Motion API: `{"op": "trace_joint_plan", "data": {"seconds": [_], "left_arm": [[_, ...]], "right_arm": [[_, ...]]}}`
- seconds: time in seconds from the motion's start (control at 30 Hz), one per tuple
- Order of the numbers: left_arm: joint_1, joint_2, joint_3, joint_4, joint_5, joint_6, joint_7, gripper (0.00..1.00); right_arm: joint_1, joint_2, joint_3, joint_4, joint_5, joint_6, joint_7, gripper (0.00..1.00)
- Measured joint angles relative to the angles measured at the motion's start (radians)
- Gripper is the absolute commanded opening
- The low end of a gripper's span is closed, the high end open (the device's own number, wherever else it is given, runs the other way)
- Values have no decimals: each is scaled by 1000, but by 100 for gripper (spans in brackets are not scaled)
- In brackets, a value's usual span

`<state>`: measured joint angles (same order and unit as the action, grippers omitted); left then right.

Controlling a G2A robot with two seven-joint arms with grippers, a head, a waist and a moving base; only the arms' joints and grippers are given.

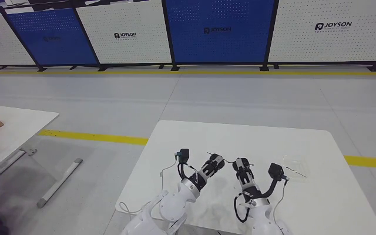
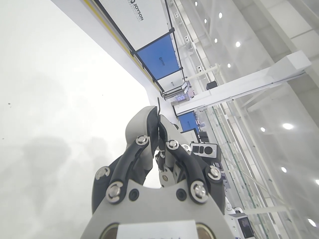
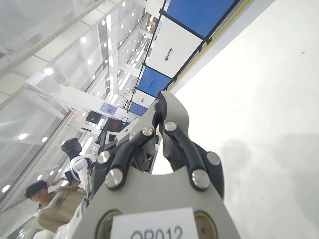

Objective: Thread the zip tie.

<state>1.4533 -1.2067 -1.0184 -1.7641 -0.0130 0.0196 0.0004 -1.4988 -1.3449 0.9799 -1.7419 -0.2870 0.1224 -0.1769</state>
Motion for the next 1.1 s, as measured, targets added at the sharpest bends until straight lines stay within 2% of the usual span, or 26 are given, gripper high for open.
{"op": "trace_joint_plan", "data": {"seconds": [0.2, 0.33, 0.47, 0.57, 0.7, 1.1], "left_arm": [[12, 3, -10, -13, 10, -21, -33, 0], [18, 6, -13, -18, 31, -29, -68, 0], [21, 6, -19, -19, 34, -23, -68, 0], [19, 4, -22, -17, 25, -9, -55, 0], [16, 2, -24, -12, 21, 6, -47, 0], [6, -5, -13, -2, 37, 30, -29, 0]], "right_arm": [[6, -5, 0, 3, 9, 3, 33, 0], [8, -7, 17, 8, 72, -26, 84, 0], [12, -7, 41, 25, 104, -40, 116, 0], [10, -8, 46, 28, 104, -42, 126, 16], [7, -8, 48, 25, 93, -48, 133, 25], [-11, -9, 50, 20, 33, -69, 140, 26]]}}
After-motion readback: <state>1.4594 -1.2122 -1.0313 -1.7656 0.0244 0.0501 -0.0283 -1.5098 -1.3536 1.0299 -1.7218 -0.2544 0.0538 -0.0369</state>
